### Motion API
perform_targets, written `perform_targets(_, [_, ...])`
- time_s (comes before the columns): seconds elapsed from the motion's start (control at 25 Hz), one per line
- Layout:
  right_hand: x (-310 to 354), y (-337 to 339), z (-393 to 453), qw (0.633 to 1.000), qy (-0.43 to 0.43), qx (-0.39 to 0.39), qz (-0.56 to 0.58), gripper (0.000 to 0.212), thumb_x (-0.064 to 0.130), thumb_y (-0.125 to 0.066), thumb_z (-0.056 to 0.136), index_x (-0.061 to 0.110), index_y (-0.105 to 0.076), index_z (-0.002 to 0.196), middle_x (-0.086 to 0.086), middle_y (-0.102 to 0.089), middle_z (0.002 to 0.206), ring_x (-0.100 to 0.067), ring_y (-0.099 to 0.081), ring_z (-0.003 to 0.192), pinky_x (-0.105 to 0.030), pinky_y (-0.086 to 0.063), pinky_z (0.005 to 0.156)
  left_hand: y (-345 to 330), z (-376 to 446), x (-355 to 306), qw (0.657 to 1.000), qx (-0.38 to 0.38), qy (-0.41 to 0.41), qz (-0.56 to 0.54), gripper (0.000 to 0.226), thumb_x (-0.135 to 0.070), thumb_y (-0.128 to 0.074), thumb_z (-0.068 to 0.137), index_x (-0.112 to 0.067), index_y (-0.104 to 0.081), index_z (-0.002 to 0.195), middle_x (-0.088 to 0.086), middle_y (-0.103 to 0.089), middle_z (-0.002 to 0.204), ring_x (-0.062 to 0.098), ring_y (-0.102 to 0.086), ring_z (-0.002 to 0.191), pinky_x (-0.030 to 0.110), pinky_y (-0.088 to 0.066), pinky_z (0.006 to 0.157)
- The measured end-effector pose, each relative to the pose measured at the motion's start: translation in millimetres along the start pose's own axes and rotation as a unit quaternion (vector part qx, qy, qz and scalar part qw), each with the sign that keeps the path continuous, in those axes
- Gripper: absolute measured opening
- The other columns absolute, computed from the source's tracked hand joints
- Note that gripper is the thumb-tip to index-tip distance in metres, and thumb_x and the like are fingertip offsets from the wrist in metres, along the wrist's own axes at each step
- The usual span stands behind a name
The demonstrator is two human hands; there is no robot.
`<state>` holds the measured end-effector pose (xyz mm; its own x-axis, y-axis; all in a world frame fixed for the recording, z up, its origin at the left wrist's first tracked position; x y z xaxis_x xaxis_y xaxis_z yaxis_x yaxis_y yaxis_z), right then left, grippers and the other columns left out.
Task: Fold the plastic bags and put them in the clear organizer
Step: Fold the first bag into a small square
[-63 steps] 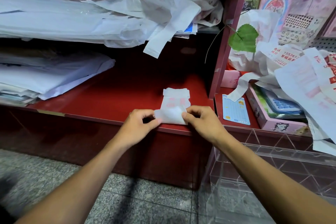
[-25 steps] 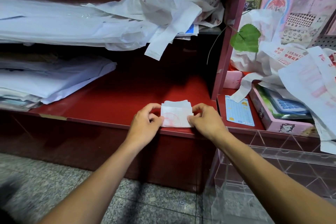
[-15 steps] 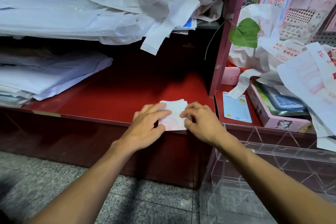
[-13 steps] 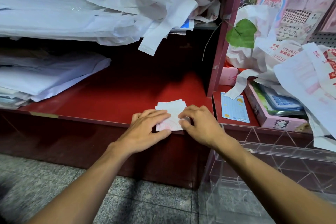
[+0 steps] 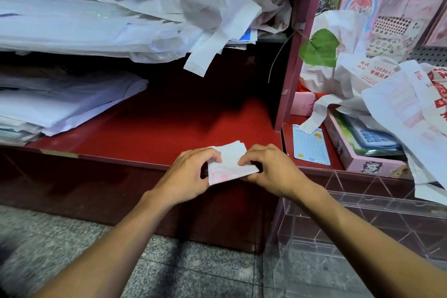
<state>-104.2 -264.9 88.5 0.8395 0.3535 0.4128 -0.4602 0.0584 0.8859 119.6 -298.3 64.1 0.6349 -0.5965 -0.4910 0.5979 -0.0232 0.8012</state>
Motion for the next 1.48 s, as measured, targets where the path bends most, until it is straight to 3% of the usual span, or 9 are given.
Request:
perform_targets(0.12, [-3.6, 4.7, 2.5, 0.987, -0.050, -0.026, 0.151, 0.006, 0.026, -0.069, 0.089, 0.023, -0.073, 0.085, 0.014, -0.067, 0.081, -0.006, -0.059, 0.076, -0.028, -0.046, 0.073, 2.8, -1.0, 4.0, 0.998, -0.038, 0.041, 0.020, 0.031, -0.055, -0.070, 0.072, -0.041, -0.058, 0.097, -0.017, -0.059, 0.113, 0.010, -0.052, 0.111, 0.034, -0.037, 0.100])
perform_targets(0.24, [-2.9, -0.1, 9.6, 0.963, -0.136, -0.070, 0.222, 0.028, 0.030, -0.068, 0.088, 0.010, -0.062, 0.070, 0.003, -0.052, 0.061, -0.009, -0.042, 0.058, -0.029, -0.036, 0.060, 5.6, 0.6, -6.0, 0.991, -0.081, 0.102, 0.005, 0.049, -0.072, -0.046, 0.071, -0.033, -0.061, 0.095, -0.011, -0.056, 0.104, 0.012, -0.043, 0.106, 0.024, -0.024, 0.091])
perform_targets(0.48, [2.3, -5.4, 20.9, 0.938, -0.235, -0.108, 0.230, 0.013, 0.022, -0.072, 0.082, 0.021, -0.063, 0.091, 0.011, -0.056, 0.060, -0.008, -0.051, 0.057, -0.026, -0.039, 0.065, 3.7, 15.7, -16.5, 0.954, -0.161, 0.225, -0.111, 0.024, -0.034, -0.066, 0.087, -0.032, -0.061, 0.111, -0.018, -0.060, 0.056, 0.008, -0.062, 0.077, 0.045, -0.041, 0.100])
perform_targets(0.72, [10.8, -7.6, 8.7, 0.997, -0.044, -0.051, -0.047, 0.041, 0.031, -0.055, 0.095, 0.033, -0.050, 0.135, 0.010, -0.046, 0.139, -0.021, -0.044, 0.109, -0.040, -0.043, 0.094, -3.4, 13.1, -18.7, 0.985, -0.131, 0.095, 0.052, 0.022, -0.039, -0.059, 0.090, -0.031, -0.069, 0.108, -0.015, -0.060, 0.101, 0.014, -0.052, 0.102, 0.035, -0.034, 0.088])
perform_targets(0.84, [10.2, -5.6, 4.4, 0.988, 0.006, 0.046, -0.148, 0.054, 0.057, -0.047, 0.094, 0.034, -0.044, 0.143, 0.014, -0.040, 0.148, -0.020, -0.038, 0.116, -0.039, -0.034, 0.094, -3.5, 9.4, -16.1, 0.994, 0.005, 0.009, 0.108, 0.061, -0.068, -0.047, 0.081, -0.031, -0.064, 0.127, -0.021, -0.054, 0.133, 0.006, -0.038, 0.125, 0.027, -0.020, 0.098])
perform_targets(0.96, [8.7, -3.3, 1.8, 0.972, 0.033, 0.065, -0.225, 0.064, 0.056, -0.058, 0.088, 0.033, -0.040, 0.144, 0.011, -0.042, 0.144, -0.020, -0.038, 0.117, -0.038, -0.030, 0.090, 5.8, 8.5, -11.6, 0.985, 0.054, -0.018, 0.164, 0.057, -0.051, -0.068, 0.082, -0.032, -0.057, 0.134, -0.021, -0.051, 0.134, 0.007, -0.039, 0.119, 0.025, -0.022, 0.096])
perform_targets(1.12, [6.5, 0.0, -0.4, 0.994, 0.061, -0.002, -0.085, 0.016, 0.036, -0.068, 0.087, 0.032, -0.071, 0.103, 0.011, -0.064, 0.095, -0.012, -0.046, 0.087, -0.033, -0.038, 0.079, 12.6, 11.8, -18.0, 0.999, 0.034, -0.025, 0.028, 0.009, -0.030, -0.078, 0.081, -0.034, -0.075, 0.088, -0.017, -0.062, 0.084, 0.008, -0.051, 0.081, 0.034, -0.043, 0.077])
perform_targets(1.2, [6.4, 7.2, -3.5, 0.995, 0.006, -0.024, 0.097, 0.004, 0.027, -0.071, 0.087, 0.024, -0.074, 0.087, 0.012, -0.064, 0.071, -0.007, -0.052, 0.069, -0.031, -0.045, 0.069, 15.8, 13.3, -27.1, 0.992, 0.038, 0.048, -0.108, 0.016, -0.030, -0.079, 0.080, -0.026, -0.070, 0.067, -0.012, -0.062, 0.066, 0.006, -0.053, 0.064, 0.029, -0.042, 0.064])
perform_targets(1.48, [14.9, 32.7, -9.1, 0.906, -0.119, -0.101, 0.395, 0.007, 0.010, -0.066, 0.090, 0.010, -0.073, 0.088, 0.011, -0.063, 0.065, 0.001, -0.052, 0.057, -0.015, -0.040, 0.056, 15.5, 16.3, -55.2, 0.926, 0.066, 0.154, -0.339, 0.020, -0.027, -0.061, 0.087, -0.019, -0.075, 0.098, 0.006, -0.077, 0.092, 0.019, -0.071, 0.086, 0.035, -0.050, 0.081])
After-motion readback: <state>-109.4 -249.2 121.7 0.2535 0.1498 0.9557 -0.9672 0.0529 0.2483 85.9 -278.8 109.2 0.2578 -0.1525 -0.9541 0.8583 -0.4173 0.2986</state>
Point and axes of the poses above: each hand's wrist, its own z-axis towards the middle knuckle, its own y-axis out of the back of the hand, x = y × z, the point moved 1 cm from there along z, towards the middle knuckle
